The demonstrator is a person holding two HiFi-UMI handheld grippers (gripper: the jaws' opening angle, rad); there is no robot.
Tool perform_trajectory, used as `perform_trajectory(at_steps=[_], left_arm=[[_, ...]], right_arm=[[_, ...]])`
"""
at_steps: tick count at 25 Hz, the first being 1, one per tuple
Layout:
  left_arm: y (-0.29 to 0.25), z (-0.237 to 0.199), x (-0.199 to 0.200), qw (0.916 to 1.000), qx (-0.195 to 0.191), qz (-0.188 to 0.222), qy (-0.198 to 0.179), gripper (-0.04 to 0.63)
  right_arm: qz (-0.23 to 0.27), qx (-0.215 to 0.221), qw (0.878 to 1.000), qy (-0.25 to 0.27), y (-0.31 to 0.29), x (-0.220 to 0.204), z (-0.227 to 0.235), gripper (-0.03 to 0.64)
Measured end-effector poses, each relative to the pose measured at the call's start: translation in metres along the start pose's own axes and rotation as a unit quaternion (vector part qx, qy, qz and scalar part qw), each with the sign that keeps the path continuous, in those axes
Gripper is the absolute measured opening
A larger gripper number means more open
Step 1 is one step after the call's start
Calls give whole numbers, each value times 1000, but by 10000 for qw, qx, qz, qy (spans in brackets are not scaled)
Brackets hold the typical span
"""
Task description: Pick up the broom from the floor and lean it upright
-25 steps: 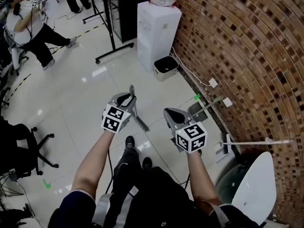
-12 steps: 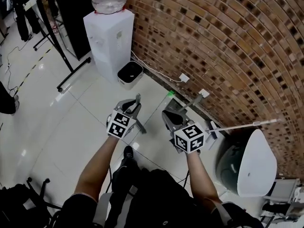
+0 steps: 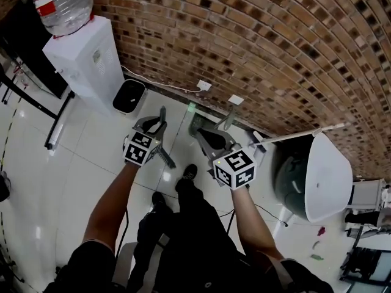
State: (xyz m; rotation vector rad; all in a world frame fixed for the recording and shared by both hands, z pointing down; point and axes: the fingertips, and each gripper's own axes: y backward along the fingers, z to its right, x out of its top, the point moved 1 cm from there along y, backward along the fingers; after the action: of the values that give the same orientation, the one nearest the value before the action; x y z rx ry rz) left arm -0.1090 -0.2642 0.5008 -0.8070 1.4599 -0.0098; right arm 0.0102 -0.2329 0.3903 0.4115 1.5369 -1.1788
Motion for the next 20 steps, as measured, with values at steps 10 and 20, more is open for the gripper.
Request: perform_trajectory(at_steps=[10,20], left_arm=[[-97,-31,-1,9979,-9,-630,-118,86],[-193,-90,11,9950,-25,-1003,-6,86]], right_arm=[[214,336,9986,-337,-39,13,94,3],[123,292,9984,-477,-80,27,167,3]])
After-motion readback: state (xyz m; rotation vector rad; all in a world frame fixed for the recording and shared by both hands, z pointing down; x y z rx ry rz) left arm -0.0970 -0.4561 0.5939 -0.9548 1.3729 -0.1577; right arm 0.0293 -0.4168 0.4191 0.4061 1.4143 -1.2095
